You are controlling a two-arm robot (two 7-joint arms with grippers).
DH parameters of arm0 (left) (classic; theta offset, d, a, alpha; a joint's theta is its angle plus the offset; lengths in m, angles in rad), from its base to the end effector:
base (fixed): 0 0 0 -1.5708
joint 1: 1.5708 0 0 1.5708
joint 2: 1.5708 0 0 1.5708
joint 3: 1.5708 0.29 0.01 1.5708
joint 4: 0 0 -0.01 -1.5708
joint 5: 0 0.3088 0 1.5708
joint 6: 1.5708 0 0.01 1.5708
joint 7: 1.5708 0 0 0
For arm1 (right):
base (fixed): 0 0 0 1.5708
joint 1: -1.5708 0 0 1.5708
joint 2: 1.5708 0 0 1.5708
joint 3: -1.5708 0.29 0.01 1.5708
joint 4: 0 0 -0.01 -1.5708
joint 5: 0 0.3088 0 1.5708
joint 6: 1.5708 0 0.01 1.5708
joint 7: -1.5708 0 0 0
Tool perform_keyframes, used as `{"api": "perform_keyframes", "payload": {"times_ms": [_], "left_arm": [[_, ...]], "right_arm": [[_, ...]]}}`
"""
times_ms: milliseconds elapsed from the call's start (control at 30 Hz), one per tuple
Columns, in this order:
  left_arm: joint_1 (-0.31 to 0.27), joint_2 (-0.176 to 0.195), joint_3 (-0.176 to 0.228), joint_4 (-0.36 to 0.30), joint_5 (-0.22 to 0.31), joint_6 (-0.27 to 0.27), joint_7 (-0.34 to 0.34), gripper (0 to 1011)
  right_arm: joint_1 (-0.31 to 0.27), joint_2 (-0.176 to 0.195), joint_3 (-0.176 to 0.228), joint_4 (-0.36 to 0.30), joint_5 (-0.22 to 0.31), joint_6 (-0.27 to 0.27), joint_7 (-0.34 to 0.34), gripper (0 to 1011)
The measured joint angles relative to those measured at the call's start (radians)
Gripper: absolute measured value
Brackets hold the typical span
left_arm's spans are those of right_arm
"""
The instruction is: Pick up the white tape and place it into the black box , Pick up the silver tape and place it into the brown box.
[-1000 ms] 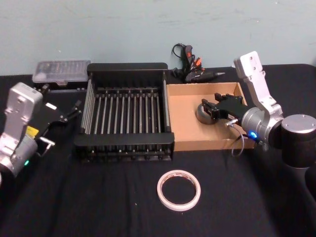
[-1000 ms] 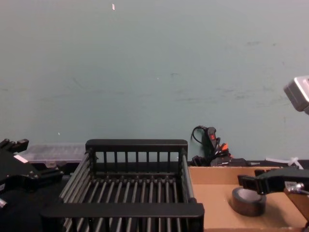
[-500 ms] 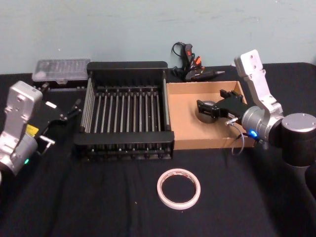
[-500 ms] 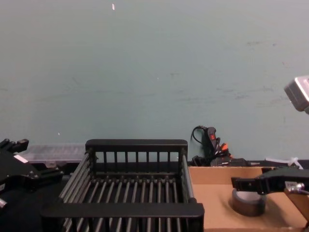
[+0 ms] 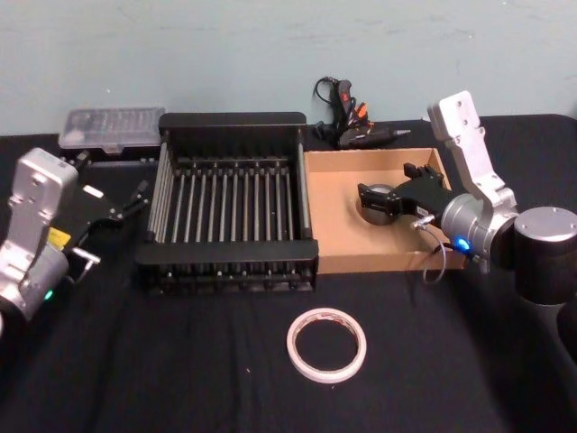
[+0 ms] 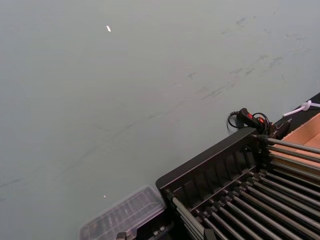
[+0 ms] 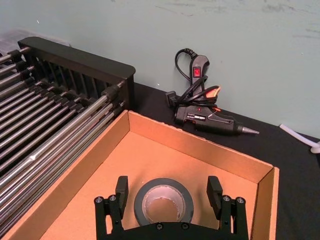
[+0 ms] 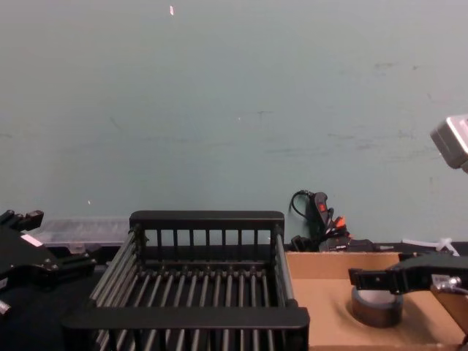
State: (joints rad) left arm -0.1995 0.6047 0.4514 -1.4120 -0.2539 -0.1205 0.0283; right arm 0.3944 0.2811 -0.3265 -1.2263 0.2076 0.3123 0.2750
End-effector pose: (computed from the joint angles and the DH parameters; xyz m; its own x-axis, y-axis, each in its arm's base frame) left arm 0.3581 0.0827 -0.3023 0.2923 0.8803 0.3738 -0.9553 0.2873 0.0703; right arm 0.4285 -0.0190 -0.2777 0.4450 -0.8929 0.0689 0.8432 0.3919 -0.3680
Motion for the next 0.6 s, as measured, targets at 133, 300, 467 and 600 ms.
{"api": "perform_keyframes", "payload": {"times_ms": [133,300,467,600], "left_arm": [[0.0,0.0,0.0,0.0,0.0,0.0,0.0,1001],[0.0,0.0,0.0,0.0,0.0,0.0,0.0,1001],[0.0,0.0,0.0,0.0,0.0,0.0,0.0,1001],[0.0,0.0,0.0,0.0,0.0,0.0,0.0,1001]], "right_arm": [[-0.017,0.005,0.013,-0.03,0.0,-0.003,0.007,1003],[-0.049,0.017,0.028,-0.091,0.003,0.001,0.013,1003],[-0.098,0.041,0.044,-0.18,0.015,0.014,0.027,1002],[-0.161,0.079,0.054,-0.278,0.034,0.019,0.056,1002]]}}
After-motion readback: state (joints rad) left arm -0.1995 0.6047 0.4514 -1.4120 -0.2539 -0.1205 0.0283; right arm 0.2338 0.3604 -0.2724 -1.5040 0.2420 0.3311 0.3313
